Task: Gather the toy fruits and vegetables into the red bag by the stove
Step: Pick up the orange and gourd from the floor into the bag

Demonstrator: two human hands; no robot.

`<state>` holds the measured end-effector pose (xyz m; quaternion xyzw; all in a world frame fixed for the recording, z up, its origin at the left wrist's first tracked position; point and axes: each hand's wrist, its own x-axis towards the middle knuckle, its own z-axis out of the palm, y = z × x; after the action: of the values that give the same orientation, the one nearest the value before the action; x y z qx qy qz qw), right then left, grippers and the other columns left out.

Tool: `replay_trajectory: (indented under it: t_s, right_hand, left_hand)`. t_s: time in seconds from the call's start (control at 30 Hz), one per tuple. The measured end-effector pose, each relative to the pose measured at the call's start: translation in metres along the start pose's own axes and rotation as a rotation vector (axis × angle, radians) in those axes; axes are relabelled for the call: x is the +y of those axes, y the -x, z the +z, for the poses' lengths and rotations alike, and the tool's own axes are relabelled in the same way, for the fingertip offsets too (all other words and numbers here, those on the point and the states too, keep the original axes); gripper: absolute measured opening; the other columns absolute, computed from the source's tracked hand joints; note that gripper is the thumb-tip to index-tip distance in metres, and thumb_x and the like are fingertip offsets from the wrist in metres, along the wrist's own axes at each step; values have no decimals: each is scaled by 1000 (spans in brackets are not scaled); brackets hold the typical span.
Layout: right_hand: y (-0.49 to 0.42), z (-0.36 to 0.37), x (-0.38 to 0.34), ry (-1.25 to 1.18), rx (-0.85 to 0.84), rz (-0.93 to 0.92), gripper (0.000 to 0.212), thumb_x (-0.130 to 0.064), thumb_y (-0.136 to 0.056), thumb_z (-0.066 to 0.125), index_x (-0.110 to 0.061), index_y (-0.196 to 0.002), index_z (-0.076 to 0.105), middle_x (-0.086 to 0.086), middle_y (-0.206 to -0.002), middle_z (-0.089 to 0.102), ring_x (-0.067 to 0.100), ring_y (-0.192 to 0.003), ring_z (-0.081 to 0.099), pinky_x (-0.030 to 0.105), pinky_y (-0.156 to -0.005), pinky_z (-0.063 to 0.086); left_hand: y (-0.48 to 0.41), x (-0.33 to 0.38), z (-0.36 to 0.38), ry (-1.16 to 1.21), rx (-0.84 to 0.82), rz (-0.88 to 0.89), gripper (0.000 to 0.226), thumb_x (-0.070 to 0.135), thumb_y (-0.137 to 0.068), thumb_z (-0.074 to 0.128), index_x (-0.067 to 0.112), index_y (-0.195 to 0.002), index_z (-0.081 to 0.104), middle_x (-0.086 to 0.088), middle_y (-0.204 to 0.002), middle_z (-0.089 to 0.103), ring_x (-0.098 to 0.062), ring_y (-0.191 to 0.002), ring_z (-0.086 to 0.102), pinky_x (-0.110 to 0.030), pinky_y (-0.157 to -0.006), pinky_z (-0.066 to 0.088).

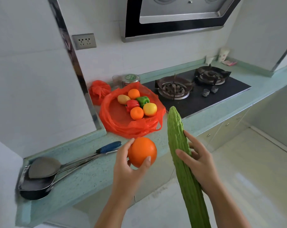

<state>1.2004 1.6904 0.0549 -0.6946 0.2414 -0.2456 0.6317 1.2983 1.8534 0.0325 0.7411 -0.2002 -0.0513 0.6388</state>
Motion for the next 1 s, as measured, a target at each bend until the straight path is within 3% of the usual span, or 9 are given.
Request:
replay_trajectory:
  t_s: [0.1,0.3,0.47,0.57,0.63,0.7,0.77,0.87,1.0]
  right_hand:
    - [-37,-22,-1,32,-35,-13,56,-14,-77,71,-55,-109,51,-1,-100,62,18,-79,65,35,-66,57]
    - [-95,-48,-3,115,-190,9,57,-20,-79,71,-49,-121,45,-12,-104,54,11,-81,61,20,-57,52]
    - [-132,-40,6,116,-277,15,57,-20,-80,70,-50,-121,43,-7,-105,55,15,-83,61,26,-60,55]
    - [-148,-20,14,90,-337,15,58,-18,-80,69,-44,-125,44,-10,-103,56,8,-80,61,21,-57,52]
    - [-158,-3,21,109,-377,11,59,-20,-80,69,-43,-127,43,-15,-106,55,8,-86,59,23,-62,53]
    - [-169,16,30,149,-409,8,59,-26,-79,70,-48,-127,41,-14,-114,55,13,-97,56,31,-75,54]
    - [-183,35,38,203,-431,-7,59,-31,-79,71,-54,-124,40,-12,-120,54,12,-103,52,33,-83,49]
    - [-206,65,46,282,-438,-27,60,-33,-78,71,-53,-124,39,-10,-126,51,12,-109,48,27,-87,41]
    - [-244,114,57,332,-468,-21,63,-35,-79,70,-42,-133,38,-7,-132,46,13,-121,43,34,-98,39]
  left_hand:
    - [-22,9,28,-44,10,32,65,59,-59,66,44,-118,46,23,-122,45,-2,-110,51,-26,-86,47]
    - [-58,21,55,-128,131,47,66,61,-59,63,45,-120,43,28,-122,42,0,-111,48,-16,-82,42]
    - [-78,9,47,-192,232,5,66,60,-57,64,43,-118,44,22,-121,45,-10,-110,51,-32,-87,47]
    - [-95,3,33,-221,296,-7,70,61,-56,63,36,-120,46,7,-122,49,-15,-107,53,-28,-80,48]
    - [-106,-1,26,-220,318,-19,72,61,-56,63,35,-121,46,3,-124,48,-15,-106,53,-20,-76,46]
    - [-118,-9,22,-216,323,-26,71,60,-56,63,36,-120,46,3,-125,48,-16,-109,52,-24,-81,46]
    - [-131,-20,18,-212,316,-26,67,60,-58,63,41,-118,45,12,-124,48,-12,-111,51,-31,-87,47]
    - [-154,-37,9,-212,322,-29,66,58,-60,63,40,-120,44,28,-122,41,2,-111,47,-32,-90,46]
    - [-178,-61,-5,-193,339,-53,70,57,-64,65,34,-127,44,33,-126,39,1,-115,45,-33,-91,48]
